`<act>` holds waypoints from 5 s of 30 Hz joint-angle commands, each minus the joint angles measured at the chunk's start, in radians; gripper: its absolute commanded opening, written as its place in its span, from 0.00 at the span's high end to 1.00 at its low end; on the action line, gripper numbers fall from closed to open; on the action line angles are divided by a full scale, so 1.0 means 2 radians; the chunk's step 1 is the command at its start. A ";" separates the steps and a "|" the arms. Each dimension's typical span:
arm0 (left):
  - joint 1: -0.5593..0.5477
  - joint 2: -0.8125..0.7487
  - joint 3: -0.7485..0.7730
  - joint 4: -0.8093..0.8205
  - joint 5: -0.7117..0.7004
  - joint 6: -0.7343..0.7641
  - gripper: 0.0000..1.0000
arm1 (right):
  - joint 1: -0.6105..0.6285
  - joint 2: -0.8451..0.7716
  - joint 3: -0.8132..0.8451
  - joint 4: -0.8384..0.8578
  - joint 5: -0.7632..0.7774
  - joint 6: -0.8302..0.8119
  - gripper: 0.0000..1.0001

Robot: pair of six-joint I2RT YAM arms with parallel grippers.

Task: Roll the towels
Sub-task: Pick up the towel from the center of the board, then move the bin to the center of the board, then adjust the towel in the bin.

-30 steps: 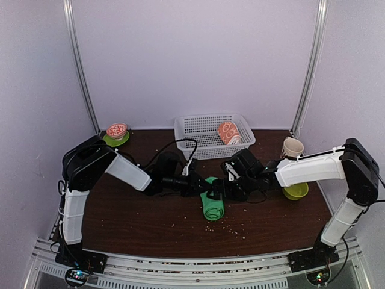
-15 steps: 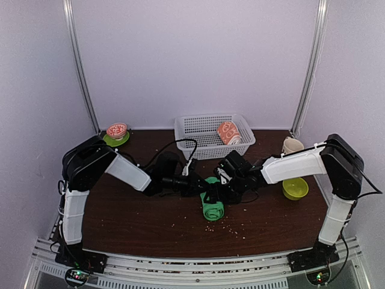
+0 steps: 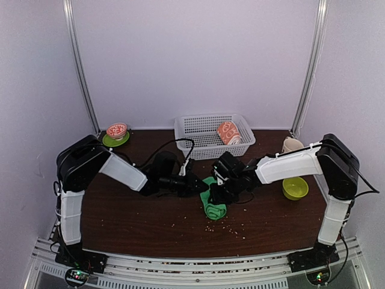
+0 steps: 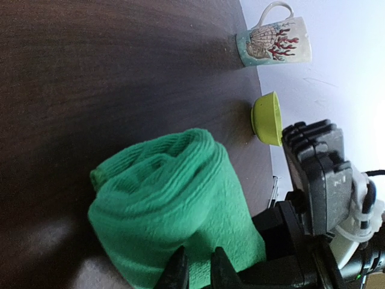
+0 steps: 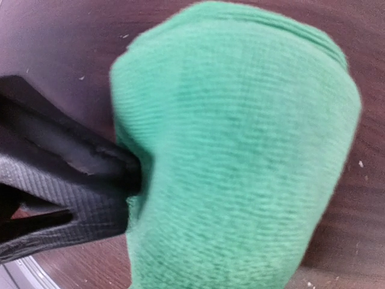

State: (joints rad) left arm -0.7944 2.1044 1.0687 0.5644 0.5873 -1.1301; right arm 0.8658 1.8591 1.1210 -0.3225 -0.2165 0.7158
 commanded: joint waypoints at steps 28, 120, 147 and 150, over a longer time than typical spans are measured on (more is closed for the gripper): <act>0.024 -0.270 0.029 -0.363 -0.275 0.211 0.81 | -0.182 0.042 0.386 -0.120 0.151 -0.168 1.00; 0.100 -0.250 0.005 -0.334 -0.273 0.194 0.81 | -0.130 0.269 0.548 -0.311 0.122 -0.229 1.00; 0.100 -0.251 -0.017 -0.317 -0.251 0.184 0.81 | -0.105 0.191 0.454 -0.296 0.050 -0.231 1.00; 0.100 -0.239 -0.010 -0.317 -0.243 0.183 0.81 | -0.109 0.213 0.469 -0.316 0.060 -0.236 1.00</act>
State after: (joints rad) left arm -0.6025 1.5990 1.0401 -0.1120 0.0708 -0.7586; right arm 0.6559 2.2288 2.0094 -0.8913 -0.1154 0.2653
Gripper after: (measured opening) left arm 0.186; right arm 0.209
